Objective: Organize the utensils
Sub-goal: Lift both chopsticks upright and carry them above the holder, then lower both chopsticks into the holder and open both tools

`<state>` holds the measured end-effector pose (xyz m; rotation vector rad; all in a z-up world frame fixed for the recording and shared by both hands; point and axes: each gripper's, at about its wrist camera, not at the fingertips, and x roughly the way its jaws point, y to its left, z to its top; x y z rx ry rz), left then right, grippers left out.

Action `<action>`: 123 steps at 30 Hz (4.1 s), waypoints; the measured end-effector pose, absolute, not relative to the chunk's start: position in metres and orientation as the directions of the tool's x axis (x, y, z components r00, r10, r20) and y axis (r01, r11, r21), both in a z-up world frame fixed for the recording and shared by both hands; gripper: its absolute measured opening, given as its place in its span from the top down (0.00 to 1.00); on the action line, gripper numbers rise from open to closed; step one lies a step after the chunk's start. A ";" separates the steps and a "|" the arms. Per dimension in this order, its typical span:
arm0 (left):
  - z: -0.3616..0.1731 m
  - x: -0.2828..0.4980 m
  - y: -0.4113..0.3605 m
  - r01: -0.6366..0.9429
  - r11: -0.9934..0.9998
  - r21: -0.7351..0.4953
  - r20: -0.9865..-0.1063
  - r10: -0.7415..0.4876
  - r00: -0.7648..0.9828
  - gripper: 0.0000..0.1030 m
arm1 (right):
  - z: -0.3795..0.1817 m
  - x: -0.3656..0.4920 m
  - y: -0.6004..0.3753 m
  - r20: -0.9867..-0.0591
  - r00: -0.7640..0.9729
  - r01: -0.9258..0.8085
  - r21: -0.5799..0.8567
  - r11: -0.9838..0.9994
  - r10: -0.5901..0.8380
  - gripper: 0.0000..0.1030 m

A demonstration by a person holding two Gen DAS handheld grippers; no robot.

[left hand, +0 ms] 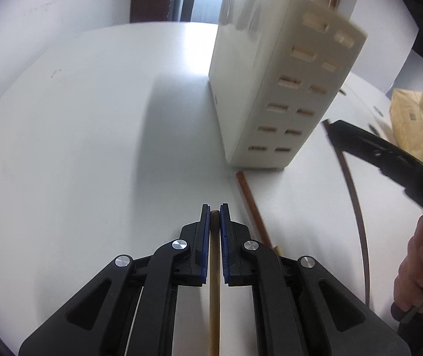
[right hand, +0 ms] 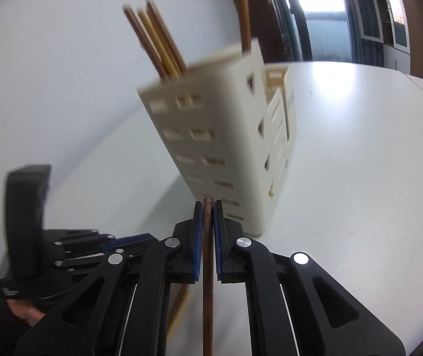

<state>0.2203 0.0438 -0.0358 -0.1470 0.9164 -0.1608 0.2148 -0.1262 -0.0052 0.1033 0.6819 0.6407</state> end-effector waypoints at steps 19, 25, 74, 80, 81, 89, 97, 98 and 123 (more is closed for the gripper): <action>0.065 0.152 0.055 0.208 0.946 -0.250 -0.464 -0.305 0.832 0.94 | 0.074 0.177 -0.159 -0.239 0.654 -0.625 0.364 0.690 0.718 0.92; 0.097 0.139 0.048 0.216 0.948 -0.233 -0.388 -0.295 0.873 0.94 | 0.083 0.162 -0.168 -0.174 0.668 -0.640 0.362 0.678 0.723 0.92; 0.199 0.125 0.034 0.195 0.961 -0.195 -0.185 -0.231 0.955 0.94 | 0.153 0.160 -0.167 -0.081 0.793 -0.577 0.222 0.786 0.604 0.92; 0.247 0.119 0.036 0.170 0.963 -0.211 -0.053 -0.185 0.981 0.94 | 0.192 0.160 -0.168 0.004 0.831 -0.546 0.195 0.815 0.556 0.92; 0.253 0.118 0.037 0.168 0.961 -0.221 -0.027 -0.178 0.984 0.94 | 0.197 0.161 -0.169 0.017 0.837 -0.539 0.197 0.819 0.547 0.92; 0.270 0.140 0.020 0.090 0.968 -0.235 0.125 -0.062 0.990 0.94 | 0.223 0.183 -0.168 0.109 0.866 -0.499 0.183 0.847 0.487 0.93; 0.247 0.189 -0.005 0.018 0.975 -0.221 0.162 0.018 0.987 0.94 | 0.211 0.216 -0.156 0.113 0.880 -0.475 0.142 0.869 0.462 0.93; 0.241 0.193 -0.008 0.012 0.976 -0.216 0.168 0.025 0.985 0.94 | 0.207 0.218 -0.155 0.109 0.883 -0.468 0.136 0.873 0.457 0.92; 0.169 0.247 0.018 0.075 0.966 -0.246 -0.041 -0.088 0.995 0.94 | 0.136 0.271 -0.147 -0.074 0.890 -0.435 0.159 0.886 0.450 0.92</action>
